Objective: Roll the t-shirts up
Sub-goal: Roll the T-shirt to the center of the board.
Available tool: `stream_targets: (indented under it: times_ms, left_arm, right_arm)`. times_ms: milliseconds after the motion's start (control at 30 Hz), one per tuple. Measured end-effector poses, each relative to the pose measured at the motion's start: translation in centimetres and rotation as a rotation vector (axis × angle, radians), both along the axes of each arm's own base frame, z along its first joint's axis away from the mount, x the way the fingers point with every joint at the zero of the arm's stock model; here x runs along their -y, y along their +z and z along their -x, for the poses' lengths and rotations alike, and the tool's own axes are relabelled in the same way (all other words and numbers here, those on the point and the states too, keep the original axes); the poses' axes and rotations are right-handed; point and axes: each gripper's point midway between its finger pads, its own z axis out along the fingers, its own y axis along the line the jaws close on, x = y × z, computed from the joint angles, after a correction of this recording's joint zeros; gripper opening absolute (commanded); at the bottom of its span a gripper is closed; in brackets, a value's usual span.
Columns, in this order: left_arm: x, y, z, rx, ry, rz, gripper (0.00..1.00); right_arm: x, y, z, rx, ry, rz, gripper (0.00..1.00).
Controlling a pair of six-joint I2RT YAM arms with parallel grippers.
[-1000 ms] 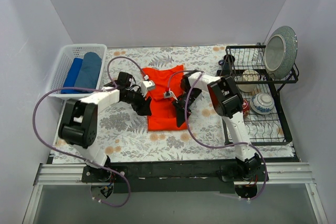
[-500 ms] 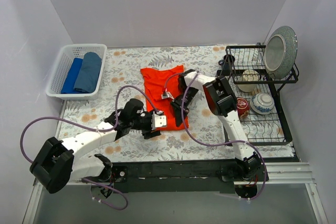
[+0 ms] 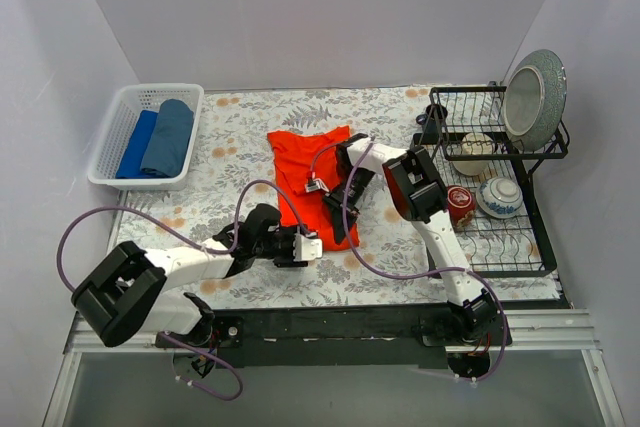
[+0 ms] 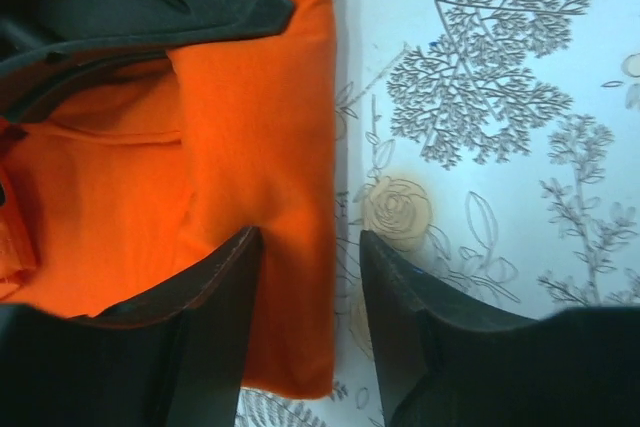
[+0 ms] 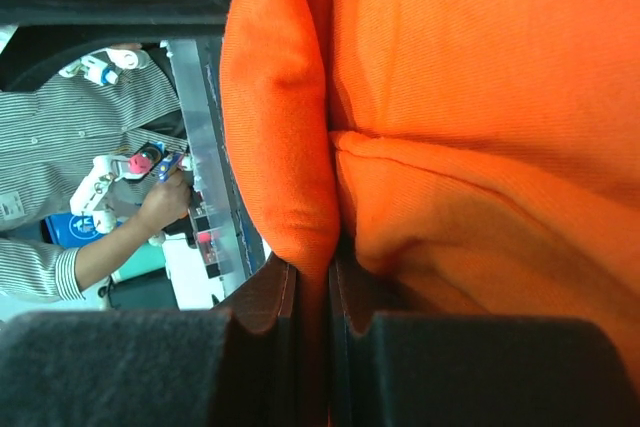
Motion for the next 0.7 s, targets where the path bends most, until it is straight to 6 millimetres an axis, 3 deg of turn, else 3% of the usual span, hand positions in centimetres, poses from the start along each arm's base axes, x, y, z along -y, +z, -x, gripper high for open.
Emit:
stream_targets:
  times_ms: [33, 100, 133, 200, 267, 400, 567, 700]
  left_arm:
    - [0.2, -0.1, -0.3, 0.004, 0.001, -0.002, 0.31]
    - [0.5, -0.3, -0.9, 0.005, 0.013, -0.009, 0.23]
    - [0.6, -0.4, -1.2, 0.002, 0.02, -0.015, 0.19]
    - [0.8, -0.5, -1.6, -0.005, 0.021, -0.028, 0.08]
    - [0.8, -0.4, -1.6, -0.007, 0.017, -0.037, 0.01]
    - [0.8, -0.3, -1.1, -0.042, 0.006, -0.05, 0.0]
    - [0.5, -0.1, -0.5, -0.2, 0.035, -0.04, 0.0]
    - [0.3, 0.3, -1.0, -0.395, 0.106, 0.013, 0.0]
  right_arm:
    - [0.0, 0.0, 0.0, 0.0, 0.0, 0.0, 0.16]
    - [0.0, 0.0, 0.0, 0.0, 0.0, 0.002, 0.97]
    - [0.0, 0.1, 0.0, -0.007, -0.006, 0.008, 0.99]
    - [-0.7, 2.4, 0.4, -0.087, -0.075, 0.01, 0.99]
    - [-0.4, 3.2, -0.2, -0.012, -0.056, -0.023, 0.99]
    - [0.0, 3.5, -1.9, 0.123, -0.046, -0.091, 0.99]
    - [3.1, 4.6, -6.3, 0.489, -0.084, -0.178, 0.99]
    - [5.4, 7.7, -6.6, 0.824, -0.112, -0.234, 0.99]
